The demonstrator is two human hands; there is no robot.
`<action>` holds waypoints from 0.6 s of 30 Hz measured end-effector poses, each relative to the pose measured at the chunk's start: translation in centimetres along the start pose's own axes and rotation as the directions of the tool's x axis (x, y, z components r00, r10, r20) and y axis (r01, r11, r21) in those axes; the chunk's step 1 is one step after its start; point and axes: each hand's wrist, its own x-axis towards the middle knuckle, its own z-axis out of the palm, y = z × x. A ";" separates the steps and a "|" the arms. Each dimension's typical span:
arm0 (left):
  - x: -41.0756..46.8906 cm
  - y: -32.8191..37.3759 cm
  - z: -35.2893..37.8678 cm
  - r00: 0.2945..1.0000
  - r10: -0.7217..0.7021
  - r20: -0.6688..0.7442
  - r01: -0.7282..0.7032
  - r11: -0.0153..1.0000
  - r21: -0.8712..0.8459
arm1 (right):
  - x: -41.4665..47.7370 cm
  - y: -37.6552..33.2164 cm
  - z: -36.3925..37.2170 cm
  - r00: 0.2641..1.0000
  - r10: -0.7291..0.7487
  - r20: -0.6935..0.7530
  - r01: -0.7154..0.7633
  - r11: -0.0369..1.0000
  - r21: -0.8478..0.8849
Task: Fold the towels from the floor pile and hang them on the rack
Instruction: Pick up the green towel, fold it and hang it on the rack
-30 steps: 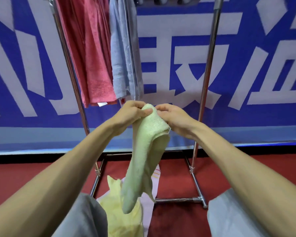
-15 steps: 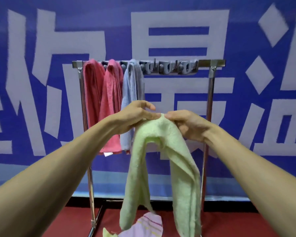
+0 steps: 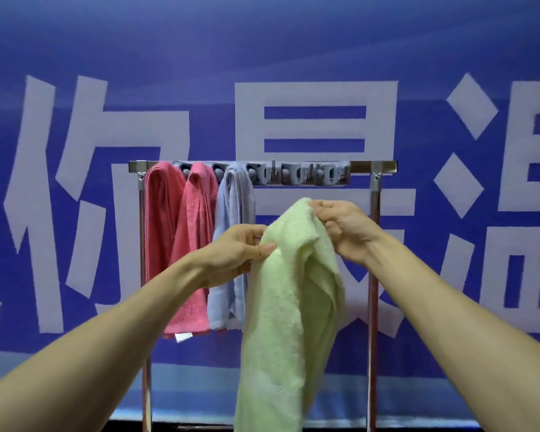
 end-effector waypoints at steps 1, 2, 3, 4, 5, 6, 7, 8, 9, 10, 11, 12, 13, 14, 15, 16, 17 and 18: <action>0.5 0.1 -0.2 1.000 0.004 -0.004 -0.004 1.000 -0.024 | 0.4 -0.1 0.2 1.000 -0.002 -0.017 0.003 0.999 0.032; 1.0 0.3 -0.4 1.000 0.008 -0.011 -0.009 0.999 -0.045 | 0.9 -0.1 0.3 0.999 -0.008 -0.035 0.011 0.998 0.064; 1.6 0.6 -0.7 1.000 0.015 -0.019 -0.017 0.997 -0.072 | 1.5 -0.2 0.5 0.998 -0.019 -0.057 0.024 0.996 0.085; 2.1 1.0 -0.9 1.000 0.021 -0.022 -0.023 0.995 -0.101 | 2.1 -0.3 0.7 0.997 -0.030 -0.074 0.038 0.995 0.097; 2.6 1.4 -1.2 1.000 0.023 -0.016 -0.025 0.991 -0.130 | 2.8 -0.4 0.8 0.995 -0.038 -0.092 0.048 0.993 0.106; 3.1 1.9 -1.5 1.000 0.031 0.000 -0.031 0.988 -0.149 | 3.6 -0.6 1.0 0.993 -0.044 -0.114 0.058 0.991 0.120; 3.6 2.3 -1.8 0.999 0.040 0.008 -0.038 0.987 -0.154 | 4.3 -0.9 1.1 0.990 -0.045 -0.136 0.063 0.990 0.129; 4.1 2.7 -2.2 0.999 0.046 -0.004 -0.046 0.989 -0.139 | 5.1 -1.2 1.1 0.987 -0.047 -0.154 0.067 0.990 0.125; 4.8 3.1 -2.6 0.998 0.048 -0.036 -0.051 0.992 -0.114 | 5.9 -1.5 1.2 0.984 -0.049 -0.170 0.067 0.992 0.105; 5.5 3.5 -3.0 0.995 0.049 -0.082 -0.055 0.996 -0.072 | 6.7 -1.8 1.3 0.983 -0.047 -0.180 0.063 0.995 0.082; 6.4 4.0 -3.4 0.990 0.052 -0.132 -0.055 0.998 -0.019 | 7.7 -2.2 1.3 0.982 -0.044 -0.183 0.056 0.996 0.065; 7.2 4.6 -3.8 0.983 0.066 -0.174 -0.059 0.997 0.042 | 8.5 -2.7 1.3 0.982 -0.048 -0.182 0.060 0.996 0.059; 8.2 5.4 -4.1 0.973 0.089 -0.212 -0.067 0.992 0.107 | 9.4 -3.3 1.4 0.979 -0.066 -0.193 0.076 0.996 0.048; 9.1 6.3 -4.5 0.960 0.120 -0.251 -0.075 0.980 0.182 | 10.3 -3.9 1.5 0.972 -0.098 -0.214 0.106 0.994 0.027; 10.1 7.3 -5.0 0.944 0.158 -0.289 -0.079 0.961 0.265 | 11.3 -4.5 1.5 0.958 -0.145 -0.248 0.142 0.989 -0.028; 11.1 8.3 -5.6 0.927 0.194 -0.319 -0.077 0.936 0.344 | 12.4 -5.0 1.3 0.937 -0.200 -0.287 0.171 0.977 -0.124; 12.1 9.1 -6.2 0.913 0.222 -0.342 -0.067 0.909 0.412 | 13.5 -5.3 0.9 0.910 -0.259 -0.323 0.181 0.951 -0.252; 13.2 9.8 -6.8 0.900 0.246 -0.360 -0.049 0.878 0.477 | 14.7 -5.6 0.5 0.883 -0.310 -0.352 0.171 0.911 -0.375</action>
